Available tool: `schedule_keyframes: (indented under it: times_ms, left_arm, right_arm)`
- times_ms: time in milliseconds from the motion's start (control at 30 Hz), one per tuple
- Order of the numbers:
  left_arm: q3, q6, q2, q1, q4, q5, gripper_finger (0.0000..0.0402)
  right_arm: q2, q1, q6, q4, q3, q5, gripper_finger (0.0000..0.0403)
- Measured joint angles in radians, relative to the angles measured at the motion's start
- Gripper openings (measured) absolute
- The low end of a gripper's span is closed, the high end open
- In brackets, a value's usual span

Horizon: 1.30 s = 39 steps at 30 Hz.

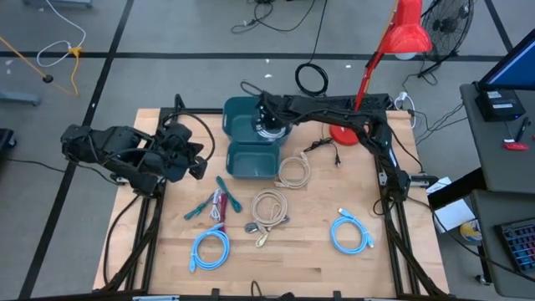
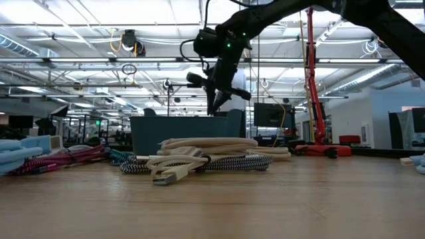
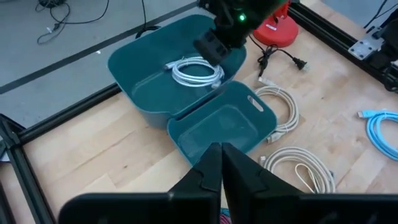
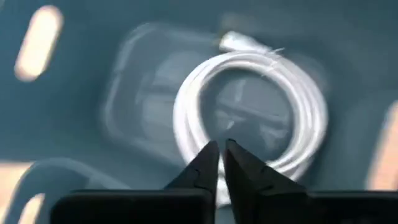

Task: Pick & Place USB Port
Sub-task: Put the white HDMI cable into the top blue bin, then put the left blue charger cable into the bottom blue bin

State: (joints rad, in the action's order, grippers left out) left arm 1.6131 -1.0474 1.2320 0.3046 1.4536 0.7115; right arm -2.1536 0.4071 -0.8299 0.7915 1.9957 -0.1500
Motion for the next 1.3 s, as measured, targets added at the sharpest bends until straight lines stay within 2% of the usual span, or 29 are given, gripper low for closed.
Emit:
schedule_keyframes:
  times_ms: [233,433,600,800,1067,1200,1300]
  left_arm:
    - [0.000,0.005,0.000,0.000,0.000,0.015,0.0015]
    - [0.000,0.017,0.000,0.000,0.000,0.015,0.0003]
    - [0.000,0.016,0.000,0.000,0.000,0.010,0.0015]
    - [0.000,0.016,0.000,0.000,-0.004,-0.005,0.0003]
    - [0.000,0.006,0.000,0.008,-0.007,-0.006,0.0016]
    - [0.000,0.004,0.000,0.018,-0.007,-0.005,0.0003]
    - [0.000,-0.002,0.000,0.021,-0.007,0.002,0.0010]
  right_arm:
    - [0.002,-0.048,0.054,0.039,0.000,0.011,0.0001]
    - [-0.015,-0.062,0.057,0.028,-0.001,-0.113,0.0001]
    - [-0.049,-0.053,0.048,-0.015,0.002,-0.082,0.0000]
    - [-0.081,-0.061,0.035,-0.022,0.005,-0.058,0.0000]
    - [-0.131,-0.063,0.045,0.036,0.000,-0.030,0.0000]
    - [-0.127,-0.072,0.049,0.030,-0.001,-0.068,0.0000]
    - [-0.115,-0.071,0.052,0.004,-0.001,-0.086,0.0000]
